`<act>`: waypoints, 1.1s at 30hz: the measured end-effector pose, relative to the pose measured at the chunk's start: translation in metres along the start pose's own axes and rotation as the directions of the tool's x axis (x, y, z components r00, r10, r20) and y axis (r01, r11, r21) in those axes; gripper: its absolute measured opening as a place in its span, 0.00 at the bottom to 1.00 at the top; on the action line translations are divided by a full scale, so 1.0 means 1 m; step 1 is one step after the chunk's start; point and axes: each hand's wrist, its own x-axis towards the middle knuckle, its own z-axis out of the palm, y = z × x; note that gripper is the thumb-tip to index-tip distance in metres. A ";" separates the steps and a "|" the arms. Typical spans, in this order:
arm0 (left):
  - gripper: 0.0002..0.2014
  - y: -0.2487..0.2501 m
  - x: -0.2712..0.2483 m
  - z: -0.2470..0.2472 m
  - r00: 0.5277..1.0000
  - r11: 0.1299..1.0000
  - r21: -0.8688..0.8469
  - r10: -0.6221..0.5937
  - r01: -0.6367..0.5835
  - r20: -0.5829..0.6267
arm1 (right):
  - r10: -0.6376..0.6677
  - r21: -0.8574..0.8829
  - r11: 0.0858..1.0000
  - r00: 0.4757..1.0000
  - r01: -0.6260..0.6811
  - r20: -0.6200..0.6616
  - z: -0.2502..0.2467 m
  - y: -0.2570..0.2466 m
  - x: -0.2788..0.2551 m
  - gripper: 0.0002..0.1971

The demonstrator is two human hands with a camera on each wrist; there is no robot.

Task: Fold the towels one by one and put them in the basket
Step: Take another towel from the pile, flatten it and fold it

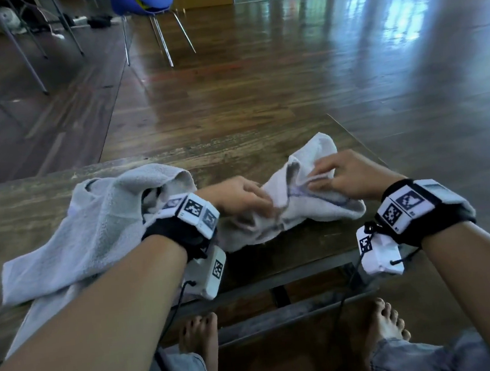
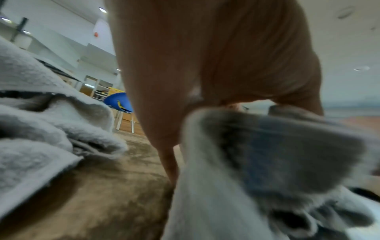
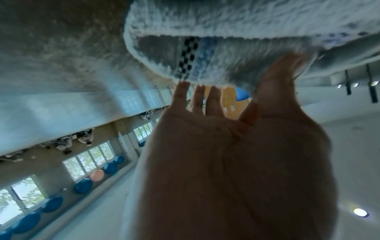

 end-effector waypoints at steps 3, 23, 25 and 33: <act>0.02 0.006 0.007 0.010 0.997 0.980 0.199 0.014 -0.030 0.078 | 0.015 -0.050 0.999 0.975 -0.004 0.221 0.011 -0.002 0.003 0.08; 0.06 -0.017 0.024 -0.094 0.260 0.892 -0.430 -0.386 -0.141 -0.885 | 0.064 0.227 0.962 0.687 0.150 -0.724 -0.043 -0.006 0.128 0.06; 0.03 -0.014 0.025 -0.092 0.320 0.803 -0.544 -0.462 -0.244 -0.827 | 0.158 0.450 0.877 0.781 0.171 -0.604 -0.039 0.001 0.136 0.06; 0.08 -0.009 0.024 -0.105 0.144 0.893 -0.194 -0.147 -0.406 -0.979 | 0.064 0.493 0.763 0.710 0.419 -0.702 -0.047 0.001 0.145 0.13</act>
